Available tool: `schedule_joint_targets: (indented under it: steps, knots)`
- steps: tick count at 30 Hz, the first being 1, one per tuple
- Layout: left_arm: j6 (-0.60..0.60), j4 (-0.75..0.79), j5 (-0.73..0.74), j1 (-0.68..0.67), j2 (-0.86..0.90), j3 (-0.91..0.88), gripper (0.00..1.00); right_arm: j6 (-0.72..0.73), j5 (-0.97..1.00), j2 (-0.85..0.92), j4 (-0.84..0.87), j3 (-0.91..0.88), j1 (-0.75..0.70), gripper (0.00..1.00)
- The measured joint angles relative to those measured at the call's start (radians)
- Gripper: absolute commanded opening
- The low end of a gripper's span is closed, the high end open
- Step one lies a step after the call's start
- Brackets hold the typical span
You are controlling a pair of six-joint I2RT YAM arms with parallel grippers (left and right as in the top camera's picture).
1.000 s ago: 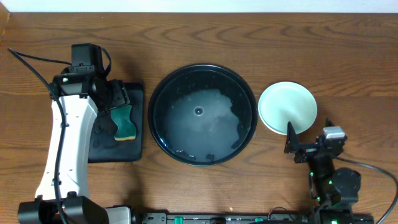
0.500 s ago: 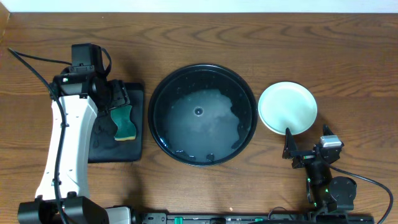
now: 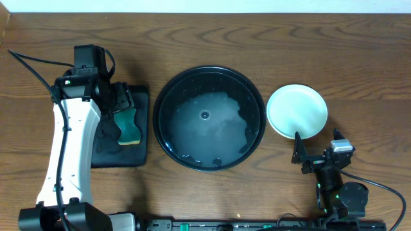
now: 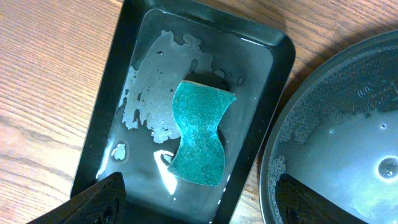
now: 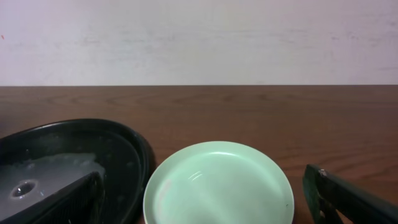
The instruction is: Clean dirty plates on tray and stack at the side
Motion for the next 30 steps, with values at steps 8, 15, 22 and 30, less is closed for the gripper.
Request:
schedule_joint_targets:
  steps: [8,15,22,30]
  knots:
    - [0.000,0.000,0.000,0.000,0.000,0.000,0.77,0.000,0.000,0.000,0.000,0.000,0.000,0.99]
    - [0.000,0.056,-0.037,0.000,-0.052,-0.015,0.77,0.000,0.000,0.000,0.000,0.000,0.000,0.99]
    - [0.001,0.472,-0.048,-0.026,-0.391,-0.225,0.77,0.000,0.000,0.000,0.000,0.000,0.000,0.99]
    - [0.053,0.887,0.006,-0.029,-0.814,-0.680,0.77,0.000,0.000,0.000,0.000,0.000,0.000,0.99]
